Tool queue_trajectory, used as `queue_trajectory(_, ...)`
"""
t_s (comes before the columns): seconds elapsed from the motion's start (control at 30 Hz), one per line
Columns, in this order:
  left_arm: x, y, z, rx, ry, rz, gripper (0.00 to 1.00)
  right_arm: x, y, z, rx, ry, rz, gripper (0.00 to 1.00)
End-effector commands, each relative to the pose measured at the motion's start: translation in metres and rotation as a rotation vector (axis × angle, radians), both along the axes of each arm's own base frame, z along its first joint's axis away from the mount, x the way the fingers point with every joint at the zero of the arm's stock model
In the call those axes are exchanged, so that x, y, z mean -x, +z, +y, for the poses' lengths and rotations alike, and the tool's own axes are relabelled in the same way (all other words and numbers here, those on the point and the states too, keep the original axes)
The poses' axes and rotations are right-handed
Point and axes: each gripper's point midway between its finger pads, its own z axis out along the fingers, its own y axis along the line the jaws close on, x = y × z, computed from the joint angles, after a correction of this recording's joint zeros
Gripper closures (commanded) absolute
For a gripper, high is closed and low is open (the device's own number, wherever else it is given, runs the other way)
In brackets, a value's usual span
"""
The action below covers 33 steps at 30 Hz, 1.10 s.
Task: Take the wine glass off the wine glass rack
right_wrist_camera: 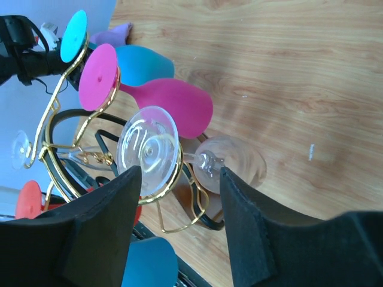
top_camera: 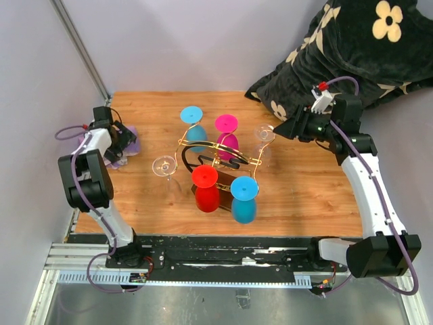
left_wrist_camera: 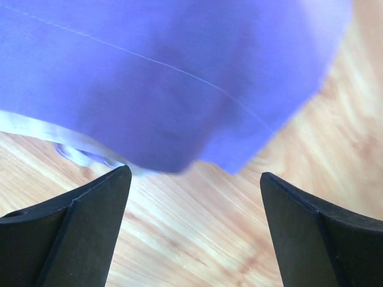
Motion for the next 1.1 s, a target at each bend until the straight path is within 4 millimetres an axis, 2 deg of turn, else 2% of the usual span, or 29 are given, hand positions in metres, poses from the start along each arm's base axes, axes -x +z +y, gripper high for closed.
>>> queue_trajectory(0.0, -0.024, 0.064, -0.022, 0.042, -0.069, -0.209, 0.06, -0.011, 0.007, 0.005, -0.077, 0.012, -0.026, 0.48)
queue_trajectory(0.07, -0.026, 0.078, -0.032, 0.079, -0.095, -0.254, 0.07, -0.015, 0.01, 0.008, -0.105, 0.02, -0.04, 0.62)
queue_trajectory(0.13, -0.026, 0.089, -0.044, 0.114, -0.131, -0.295, 0.08, -0.017, 0.009, 0.011, -0.121, 0.033, -0.031, 0.68)
queue_trajectory(0.3, -0.017, 0.108, -0.064, 0.151, -0.19, -0.347, 0.08, -0.021, 0.003, 0.015, -0.13, 0.042, -0.017, 0.69)
queue_trajectory(0.47, -0.009, 0.131, -0.07, 0.154, -0.219, -0.399, 0.08, -0.024, -0.002, 0.015, -0.12, 0.043, -0.008, 0.68)
queue_trajectory(0.57, -0.005, 0.14, -0.073, 0.154, -0.228, -0.417, 0.08, -0.023, 0.001, 0.02, -0.143, 0.063, -0.01, 0.72)
queue_trajectory(0.77, -0.003, 0.146, -0.077, 0.171, -0.23, -0.44, 0.08, -0.013, 0.004, 0.043, -0.152, 0.15, -0.01, 0.85)
queue_trajectory(0.9, -0.003, 0.138, -0.081, 0.201, -0.236, -0.418, 0.08, -0.006, 0.002, 0.053, -0.136, 0.185, 0.005, 0.85)
queue_trajectory(1.07, 0.001, 0.135, -0.081, 0.195, -0.239, -0.412, 0.08, 0.0, 0.0, 0.053, -0.125, 0.196, 0.011, 0.85)
